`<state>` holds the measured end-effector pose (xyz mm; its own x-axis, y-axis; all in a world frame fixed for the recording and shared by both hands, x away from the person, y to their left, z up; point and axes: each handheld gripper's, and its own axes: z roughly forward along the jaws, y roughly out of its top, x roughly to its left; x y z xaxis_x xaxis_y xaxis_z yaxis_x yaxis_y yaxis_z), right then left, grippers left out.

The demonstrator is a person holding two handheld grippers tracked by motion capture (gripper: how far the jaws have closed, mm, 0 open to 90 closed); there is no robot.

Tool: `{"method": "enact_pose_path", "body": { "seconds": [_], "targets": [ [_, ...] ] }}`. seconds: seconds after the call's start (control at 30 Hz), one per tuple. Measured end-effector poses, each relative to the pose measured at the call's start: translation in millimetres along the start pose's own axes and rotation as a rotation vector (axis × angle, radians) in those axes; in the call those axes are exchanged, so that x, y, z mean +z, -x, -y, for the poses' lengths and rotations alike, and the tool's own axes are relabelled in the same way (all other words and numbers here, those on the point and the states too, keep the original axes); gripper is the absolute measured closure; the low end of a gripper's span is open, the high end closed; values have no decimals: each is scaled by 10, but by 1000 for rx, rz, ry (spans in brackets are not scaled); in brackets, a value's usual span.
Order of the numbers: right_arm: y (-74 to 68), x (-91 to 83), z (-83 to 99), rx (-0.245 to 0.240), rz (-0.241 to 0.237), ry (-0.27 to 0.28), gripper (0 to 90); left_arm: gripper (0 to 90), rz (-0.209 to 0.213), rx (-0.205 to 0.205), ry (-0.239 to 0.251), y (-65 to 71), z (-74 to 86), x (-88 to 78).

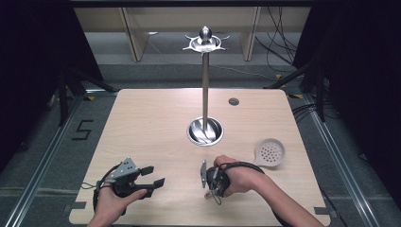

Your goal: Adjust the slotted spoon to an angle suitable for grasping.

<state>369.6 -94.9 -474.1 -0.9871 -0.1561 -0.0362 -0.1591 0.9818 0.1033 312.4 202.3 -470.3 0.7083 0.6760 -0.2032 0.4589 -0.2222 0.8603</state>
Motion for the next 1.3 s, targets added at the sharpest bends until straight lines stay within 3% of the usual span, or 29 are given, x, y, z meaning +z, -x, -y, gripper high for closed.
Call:
{"method": "enact_pose_path", "body": {
  "seconds": [0.03, 0.1, 0.13, 0.17, 0.23, 0.27, 0.43, 0.53, 0.57, 0.6, 0.8, 0.9, 1.0, 1.03, 1.07, 1.17, 1.2, 1.3],
  "targets": [
    [-8, -2, -11, 20, -9, -8, 555, 321, -1, 1, 0, -1, 0, 1],
    [13, 12, -17, 9, -14, -7, 577, 321, 2, 1, 1, -2, 1, 4],
    [1, 11, -23, 41, -21, -19, 578, 321, 1, 1, 1, -1, 0, 3],
    [21, 28, -17, 19, -20, -9, 579, 321, 0, 1, -1, 0, 0, 2],
    [28, 43, -23, 22, -23, -17, 579, 321, 1, -4, 4, 5, 1, 6],
    [18, 39, -33, 46, -31, -25, 581, 321, 1, -3, 4, 5, 1, 5],
    [43, 49, -51, -3, -20, -35, 592, 321, -1, 2, 0, 0, 0, 0],
    [22, 39, -72, 7, -20, -51, 602, 321, -1, 1, 0, 0, -1, -1],
    [42, 47, -74, -38, -3, -42, 608, 321, 1, -1, 5, 2, -1, 1],
    [29, 41, -77, -21, 9, -43, 615, 321, -1, 3, 1, -2, 0, -3],
    [45, -33, -80, -59, 107, 4, 649, 321, 2, 1, 4, -4, 2, -4],
    [50, -123, -69, -47, 155, 38, 668, 321, 3, 6, 7, -2, -1, 2],
    [37, -218, -40, 9, 202, 65, 677, 322, -2, 11, 0, -3, -2, -2],
    [62, -268, -33, -24, 229, 51, 679, 322, -2, 12, 0, -5, -1, -1],
    [55, -306, -26, 0, 253, 51, 680, 322, -3, 6, 0, -1, 0, -1],
    [75, -372, 25, 24, 282, 102, 681, 322, -4, 3, 1, 2, 0, 0],
    [76, -405, 39, 27, 299, 93, 681, 322, -2, -1, 4, 5, 1, 4],
    [69, -471, 95, 72, 329, 132, 682, 322, -3, -2, 4, 5, 0, 4]
  ]
}}
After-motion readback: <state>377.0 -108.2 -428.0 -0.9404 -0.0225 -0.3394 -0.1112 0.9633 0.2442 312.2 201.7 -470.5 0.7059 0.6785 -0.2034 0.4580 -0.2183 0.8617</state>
